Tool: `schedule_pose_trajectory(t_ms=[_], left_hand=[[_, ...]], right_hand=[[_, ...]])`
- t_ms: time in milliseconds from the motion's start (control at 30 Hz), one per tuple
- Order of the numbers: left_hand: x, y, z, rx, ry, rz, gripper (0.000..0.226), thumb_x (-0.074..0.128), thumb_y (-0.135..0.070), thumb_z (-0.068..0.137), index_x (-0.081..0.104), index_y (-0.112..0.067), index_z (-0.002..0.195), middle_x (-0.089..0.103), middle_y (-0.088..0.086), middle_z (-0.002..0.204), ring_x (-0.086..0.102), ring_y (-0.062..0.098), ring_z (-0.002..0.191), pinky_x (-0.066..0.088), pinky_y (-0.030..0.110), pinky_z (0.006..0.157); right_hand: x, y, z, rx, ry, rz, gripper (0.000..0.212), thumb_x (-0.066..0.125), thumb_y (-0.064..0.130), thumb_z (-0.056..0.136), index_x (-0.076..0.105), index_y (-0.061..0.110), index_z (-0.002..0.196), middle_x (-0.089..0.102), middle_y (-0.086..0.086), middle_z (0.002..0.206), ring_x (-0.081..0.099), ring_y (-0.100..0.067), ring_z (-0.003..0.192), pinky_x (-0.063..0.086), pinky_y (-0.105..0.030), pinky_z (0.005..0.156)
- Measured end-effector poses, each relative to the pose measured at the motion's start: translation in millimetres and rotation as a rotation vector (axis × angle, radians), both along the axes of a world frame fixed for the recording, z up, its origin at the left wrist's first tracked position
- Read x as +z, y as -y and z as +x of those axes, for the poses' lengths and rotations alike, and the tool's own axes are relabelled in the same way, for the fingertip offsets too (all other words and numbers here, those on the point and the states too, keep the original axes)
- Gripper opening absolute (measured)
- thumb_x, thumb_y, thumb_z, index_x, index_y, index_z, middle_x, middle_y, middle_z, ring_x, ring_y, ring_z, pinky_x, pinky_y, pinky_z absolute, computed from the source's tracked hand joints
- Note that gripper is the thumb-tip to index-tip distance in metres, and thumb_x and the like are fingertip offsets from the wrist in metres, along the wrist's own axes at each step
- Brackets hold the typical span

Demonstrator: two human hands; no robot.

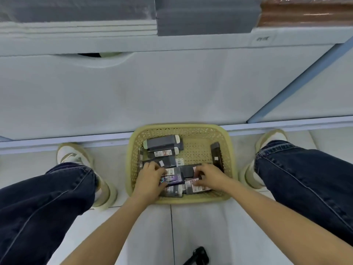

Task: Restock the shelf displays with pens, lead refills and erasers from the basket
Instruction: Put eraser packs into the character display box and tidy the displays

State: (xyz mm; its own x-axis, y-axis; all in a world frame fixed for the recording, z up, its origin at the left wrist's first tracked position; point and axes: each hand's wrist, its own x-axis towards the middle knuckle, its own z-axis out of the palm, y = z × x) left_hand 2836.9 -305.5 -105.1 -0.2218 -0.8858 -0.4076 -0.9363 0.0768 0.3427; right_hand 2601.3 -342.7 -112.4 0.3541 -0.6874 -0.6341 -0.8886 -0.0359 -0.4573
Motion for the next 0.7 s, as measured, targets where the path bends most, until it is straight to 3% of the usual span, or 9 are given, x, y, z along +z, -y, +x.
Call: schedule_pose_trajectory(t_ms=[67, 233, 367, 467, 567, 700], left_hand=[[-2, 2, 0, 0.049, -0.057, 0.022, 0.039, 0.063, -0.037, 0.091, 0.056, -0.024, 0.127, 0.044, 0.002, 0.137, 0.038, 0.023, 0.127, 0.035, 0.034, 0.103], [-4, 11, -5, 0.095, -0.088, 0.126, 0.053, 0.073, -0.033, 0.084, 0.051, -0.020, 0.130, 0.056, 0.003, 0.118, 0.052, 0.023, 0.113, 0.043, 0.035, 0.094], [-2, 12, -7, 0.141, -0.185, 0.165, 0.038, 0.077, -0.023, 0.081, 0.058, -0.018, 0.113, 0.057, 0.002, 0.109, 0.054, 0.021, 0.104, 0.043, 0.031, 0.086], [3, 11, -6, 0.257, -0.294, 0.184, 0.024, 0.072, -0.016, 0.085, 0.051, -0.018, 0.096, 0.060, -0.001, 0.095, 0.057, 0.019, 0.087, 0.040, 0.028, 0.070], [7, 12, -5, 0.266, -0.309, 0.241, 0.018, 0.063, -0.018, 0.092, 0.046, -0.015, 0.098, 0.062, 0.003, 0.090, 0.056, 0.020, 0.078, 0.041, 0.031, 0.063], [13, 13, -6, 0.577, -0.640, 0.395, 0.014, 0.051, -0.009, 0.097, 0.040, -0.006, 0.105, 0.070, 0.016, 0.086, 0.063, 0.024, 0.068, 0.051, 0.036, 0.064]], right_hand=[[2, 4, -4, -0.040, 0.077, 0.032, 0.027, 0.076, 0.030, 0.081, 0.068, 0.011, 0.099, 0.054, 0.012, 0.083, 0.049, -0.006, 0.077, 0.034, -0.014, 0.061], [8, 8, -14, -0.120, 0.191, 0.039, 0.020, 0.070, 0.022, 0.088, 0.070, 0.010, 0.104, 0.067, 0.001, 0.098, 0.052, -0.001, 0.076, 0.039, -0.009, 0.065], [12, 16, -19, -0.151, 0.211, -0.019, 0.016, 0.064, 0.019, 0.093, 0.072, 0.012, 0.105, 0.064, 0.008, 0.093, 0.051, 0.004, 0.076, 0.036, -0.011, 0.064], [12, 22, -22, -0.128, 0.162, -0.013, 0.017, 0.063, 0.019, 0.093, 0.071, 0.012, 0.107, 0.067, 0.002, 0.100, 0.055, -0.007, 0.084, 0.039, -0.017, 0.071], [11, 23, -18, -0.041, 0.094, 0.009, 0.018, 0.063, 0.021, 0.093, 0.071, 0.012, 0.107, 0.067, 0.000, 0.101, 0.056, -0.009, 0.085, 0.040, -0.020, 0.073], [19, 29, -11, -0.154, 0.276, -0.041, 0.015, 0.059, 0.020, 0.095, 0.068, 0.013, 0.106, 0.065, 0.004, 0.099, 0.057, -0.009, 0.089, 0.038, -0.009, 0.071]])
